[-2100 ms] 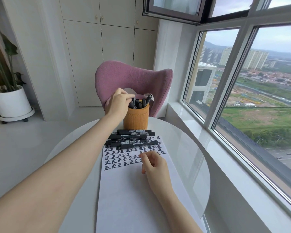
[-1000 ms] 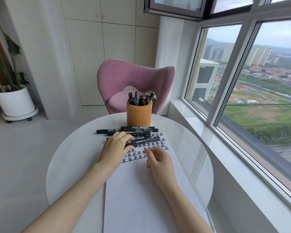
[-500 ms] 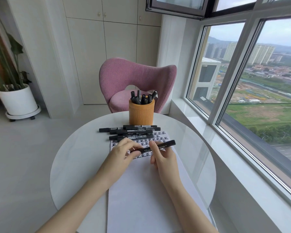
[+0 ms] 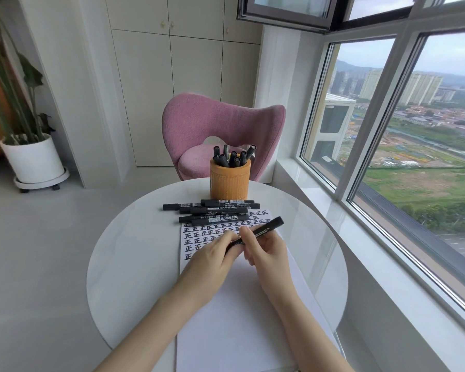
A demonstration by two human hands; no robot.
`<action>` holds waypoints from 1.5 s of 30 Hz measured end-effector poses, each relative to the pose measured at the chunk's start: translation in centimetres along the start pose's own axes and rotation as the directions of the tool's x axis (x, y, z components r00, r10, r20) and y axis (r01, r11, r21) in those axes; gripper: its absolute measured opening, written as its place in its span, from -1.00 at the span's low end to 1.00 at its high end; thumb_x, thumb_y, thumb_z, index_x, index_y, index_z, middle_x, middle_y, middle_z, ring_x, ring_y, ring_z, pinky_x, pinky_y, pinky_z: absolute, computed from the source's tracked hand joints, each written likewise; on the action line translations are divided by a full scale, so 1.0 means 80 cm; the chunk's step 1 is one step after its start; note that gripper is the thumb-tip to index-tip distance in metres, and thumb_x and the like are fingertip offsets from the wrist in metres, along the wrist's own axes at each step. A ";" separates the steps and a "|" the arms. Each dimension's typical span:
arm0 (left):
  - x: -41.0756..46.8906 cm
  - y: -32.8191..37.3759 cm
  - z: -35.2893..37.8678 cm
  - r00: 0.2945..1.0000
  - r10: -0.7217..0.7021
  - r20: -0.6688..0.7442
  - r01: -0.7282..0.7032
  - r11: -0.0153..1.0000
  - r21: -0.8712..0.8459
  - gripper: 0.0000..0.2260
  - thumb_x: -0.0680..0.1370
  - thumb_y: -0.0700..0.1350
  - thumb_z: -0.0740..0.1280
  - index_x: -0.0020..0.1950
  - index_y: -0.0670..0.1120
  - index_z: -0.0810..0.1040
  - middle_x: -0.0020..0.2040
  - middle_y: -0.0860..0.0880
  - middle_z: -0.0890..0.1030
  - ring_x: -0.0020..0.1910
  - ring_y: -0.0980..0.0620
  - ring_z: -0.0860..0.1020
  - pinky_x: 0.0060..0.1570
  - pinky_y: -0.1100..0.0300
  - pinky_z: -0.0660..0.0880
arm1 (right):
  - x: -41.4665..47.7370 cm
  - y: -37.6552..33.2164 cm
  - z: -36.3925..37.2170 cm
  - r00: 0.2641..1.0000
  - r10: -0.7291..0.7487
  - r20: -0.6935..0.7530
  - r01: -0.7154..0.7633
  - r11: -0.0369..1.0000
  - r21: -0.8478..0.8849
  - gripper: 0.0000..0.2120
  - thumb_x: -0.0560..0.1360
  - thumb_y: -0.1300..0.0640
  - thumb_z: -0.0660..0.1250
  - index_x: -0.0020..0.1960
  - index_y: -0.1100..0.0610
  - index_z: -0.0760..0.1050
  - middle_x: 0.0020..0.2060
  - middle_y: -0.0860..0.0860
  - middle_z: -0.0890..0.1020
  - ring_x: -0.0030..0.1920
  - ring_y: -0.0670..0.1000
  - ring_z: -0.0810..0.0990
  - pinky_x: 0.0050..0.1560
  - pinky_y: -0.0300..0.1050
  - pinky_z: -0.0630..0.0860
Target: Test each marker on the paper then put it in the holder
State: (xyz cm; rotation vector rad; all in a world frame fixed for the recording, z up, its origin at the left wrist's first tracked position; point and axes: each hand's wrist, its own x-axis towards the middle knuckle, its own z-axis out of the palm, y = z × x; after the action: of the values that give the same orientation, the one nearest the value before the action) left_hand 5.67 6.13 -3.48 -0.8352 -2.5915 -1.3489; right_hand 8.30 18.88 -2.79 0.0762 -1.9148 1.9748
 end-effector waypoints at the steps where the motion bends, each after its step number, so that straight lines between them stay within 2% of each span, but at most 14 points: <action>1: -0.002 0.001 0.001 1.000 0.001 0.002 -0.001 1.000 0.020 -0.83 0.62 0.07 0.11 -0.01 0.04 0.43 -0.13 0.12 0.60 -0.14 0.04 0.52 -0.05 0.07 0.45 | 0.000 0.000 0.000 1.000 0.001 0.013 -0.001 1.000 0.000 -0.78 0.57 0.17 0.30 -0.25 0.15 0.44 -0.51 -0.09 0.39 -0.46 -0.11 0.33 -0.40 -0.32 0.30; 5: -0.003 0.001 0.001 1.000 0.006 -0.015 -0.004 0.991 0.130 -0.83 0.61 0.10 0.09 0.05 0.08 0.41 -0.28 0.03 0.58 -0.32 -0.02 0.46 -0.22 0.09 0.38 | 0.001 0.002 0.001 0.998 0.007 0.068 -0.010 0.999 0.031 -0.74 0.60 0.19 0.25 -0.26 0.14 0.33 -0.46 -0.07 0.31 -0.43 -0.07 0.24 -0.42 -0.30 0.23; 8: -0.004 0.003 -0.002 1.000 -0.015 0.021 0.014 0.999 0.030 -0.86 0.61 0.07 0.13 0.02 0.08 0.45 -0.37 0.15 0.52 -0.39 0.04 0.37 -0.30 0.15 0.33 | 0.001 0.003 0.001 0.997 0.012 0.082 -0.015 0.999 0.039 -0.74 0.61 0.19 0.23 -0.25 0.15 0.30 -0.45 -0.04 0.28 -0.43 -0.07 0.22 -0.42 -0.28 0.22; 13: -0.003 0.008 -0.007 0.995 -0.072 0.071 0.084 0.981 -0.175 -0.85 0.61 0.03 0.18 -0.09 0.07 0.51 -0.42 0.22 0.52 -0.47 0.13 0.29 -0.39 0.24 0.23 | 0.003 0.008 0.000 0.995 0.007 0.104 -0.011 0.999 0.036 -0.78 0.61 0.17 0.24 -0.20 0.18 0.35 -0.44 -0.07 0.35 -0.43 -0.12 0.30 -0.40 -0.33 0.28; 17: -0.008 0.006 -0.007 0.996 -0.069 0.061 0.079 0.981 -0.178 -0.83 0.60 0.06 0.19 -0.08 0.04 0.51 -0.49 0.16 0.46 -0.46 0.06 0.25 -0.38 0.16 0.21 | 0.004 0.006 0.002 0.996 0.014 0.090 -0.015 1.000 0.013 -0.74 0.61 0.21 0.23 -0.25 0.17 0.33 -0.47 -0.08 0.31 -0.45 -0.09 0.25 -0.41 -0.32 0.25; 21: -0.005 -0.003 -0.005 0.995 -0.099 -0.001 0.097 0.978 -0.182 -0.79 0.51 0.18 0.26 -0.07 0.07 0.52 -0.44 -0.05 0.39 -0.43 0.01 0.22 -0.38 0.11 0.17 | 0.002 0.000 0.001 1.000 0.019 0.025 -0.019 0.999 0.027 -0.63 0.56 0.11 0.32 -0.28 0.30 0.29 -0.50 -0.03 0.25 -0.46 -0.06 0.20 -0.43 -0.28 0.19; 25: -0.005 -0.006 -0.005 0.995 -0.087 -0.040 0.077 0.974 -0.211 -0.74 0.45 0.28 0.24 -0.08 0.12 0.47 -0.44 0.03 0.34 -0.45 0.07 0.26 -0.40 0.19 0.19 | 0.005 -0.004 -0.006 0.992 0.061 -0.111 -0.054 0.996 0.066 -0.66 0.54 0.15 0.36 -0.30 0.19 0.27 -0.51 0.02 0.21 -0.47 -0.02 0.15 -0.46 -0.25 0.15; 29: -0.010 -0.012 -0.005 0.995 -0.087 -0.039 0.077 0.975 -0.210 -0.86 0.51 0.05 0.06 -0.02 0.14 0.39 -0.40 0.10 0.37 -0.41 0.11 0.29 -0.31 0.21 0.24 | 0.013 -0.002 -0.018 0.946 0.178 -0.269 -0.134 0.975 0.175 -0.58 0.52 0.15 0.37 -0.37 0.23 0.22 -0.43 0.12 0.17 -0.44 0.02 0.13 -0.50 -0.27 0.15; 31: -0.011 -0.014 -0.004 0.996 -0.085 -0.009 0.081 0.977 -0.198 -0.88 0.59 0.00 0.06 0.04 0.14 0.36 -0.32 0.13 0.44 -0.36 0.14 0.35 -0.23 0.20 0.30 | 0.019 0.000 -0.025 0.923 0.235 -0.306 -0.161 0.955 0.248 -0.67 0.53 0.22 0.31 -0.34 0.17 0.26 -0.48 0.09 0.25 -0.47 -0.01 0.20 -0.55 -0.29 0.17; 34: -0.010 -0.015 -0.003 0.997 -0.077 0.001 0.076 0.983 -0.168 -0.90 0.60 -0.07 0.21 0.06 0.12 0.35 -0.22 0.11 0.56 -0.27 0.20 0.45 -0.14 0.28 0.36 | 0.031 0.000 -0.037 0.935 0.242 -0.261 -0.214 0.968 0.132 -0.82 0.56 0.16 0.27 -0.19 0.21 0.49 -0.54 0.10 0.51 -0.51 0.06 0.47 -0.56 -0.26 0.21; 37: -0.011 -0.013 -0.002 0.993 -0.116 0.004 0.115 0.982 -0.152 -0.85 0.52 -0.01 0.34 -0.01 0.12 0.38 -0.18 0.14 0.64 -0.34 0.20 0.43 -0.26 0.37 0.32 | 0.044 0.000 -0.052 0.944 0.254 -0.211 -0.263 0.965 -0.018 -0.75 0.53 0.02 0.35 -0.16 0.21 0.58 -0.40 0.14 0.66 -0.40 0.02 0.64 -0.51 -0.25 0.23; 39: -0.012 -0.014 -0.002 0.991 -0.133 0.024 0.136 0.979 -0.155 -0.84 0.49 0.00 0.38 -0.07 0.13 0.40 -0.19 0.18 0.64 -0.41 0.18 0.39 -0.32 0.37 0.30 | 0.050 0.000 -0.057 0.947 0.239 -0.215 -0.269 0.955 -0.127 -0.71 0.46 -0.03 0.43 -0.29 0.17 0.55 -0.45 0.09 0.63 -0.44 -0.02 0.59 -0.48 -0.24 0.25; 42: -0.012 -0.014 -0.002 0.990 -0.137 0.035 0.140 0.979 -0.149 -0.85 0.46 -0.01 0.41 -0.09 0.14 0.44 -0.19 0.18 0.63 -0.44 0.19 0.38 -0.34 0.37 0.30 | 0.056 0.006 -0.057 0.956 0.177 -0.234 -0.241 0.929 -0.282 -0.54 0.45 -0.01 0.45 -0.52 0.13 0.37 -0.61 -0.01 0.46 -0.56 -0.07 0.38 -0.41 -0.20 0.27; 45: -0.012 -0.010 -0.003 0.988 -0.149 0.034 0.152 0.972 -0.181 -0.87 0.46 -0.05 0.42 -0.08 0.09 0.48 -0.19 0.13 0.65 -0.46 0.21 0.39 -0.33 0.40 0.31 | 0.059 0.015 -0.052 0.960 0.128 -0.249 -0.207 0.923 -0.323 -0.54 0.44 0.04 0.43 -0.48 0.18 0.29 -0.57 0.09 0.32 -0.51 0.01 0.24 -0.40 -0.13 0.18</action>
State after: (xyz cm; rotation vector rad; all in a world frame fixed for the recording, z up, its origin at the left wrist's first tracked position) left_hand 6.05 5.13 -4.24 -0.6897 -2.6233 -1.6493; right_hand 4.53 24.04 -2.76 -0.4037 -2.1400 1.6283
